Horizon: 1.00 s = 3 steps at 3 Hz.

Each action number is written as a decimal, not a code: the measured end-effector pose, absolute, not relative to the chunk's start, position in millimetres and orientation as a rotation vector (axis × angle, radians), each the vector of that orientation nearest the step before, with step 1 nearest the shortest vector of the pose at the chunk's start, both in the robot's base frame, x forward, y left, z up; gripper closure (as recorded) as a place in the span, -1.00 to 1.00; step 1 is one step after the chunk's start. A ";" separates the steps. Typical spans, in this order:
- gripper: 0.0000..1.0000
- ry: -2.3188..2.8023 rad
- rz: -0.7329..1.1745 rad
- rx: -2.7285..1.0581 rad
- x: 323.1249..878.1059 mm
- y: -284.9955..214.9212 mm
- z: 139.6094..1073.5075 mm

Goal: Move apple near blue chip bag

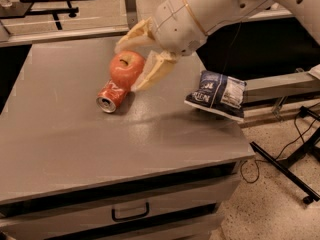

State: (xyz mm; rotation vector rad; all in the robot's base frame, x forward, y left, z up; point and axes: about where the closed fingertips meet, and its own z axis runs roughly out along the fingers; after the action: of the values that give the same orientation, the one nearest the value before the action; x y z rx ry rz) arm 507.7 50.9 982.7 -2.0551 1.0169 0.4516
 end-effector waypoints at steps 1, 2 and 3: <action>1.00 1.082 0.427 -1.977 526.1 38.8 977.1; 1.00 1.097 0.412 -1.964 531.9 36.5 976.0; 1.00 1.133 0.392 -1.974 541.2 29.8 967.7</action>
Offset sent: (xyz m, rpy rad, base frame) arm 0.0162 -0.0111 -0.0050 0.0258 0.0019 -0.0697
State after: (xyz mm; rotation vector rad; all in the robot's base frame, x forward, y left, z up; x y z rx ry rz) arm 541.2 29.8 967.7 -1.9739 1.1334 0.3921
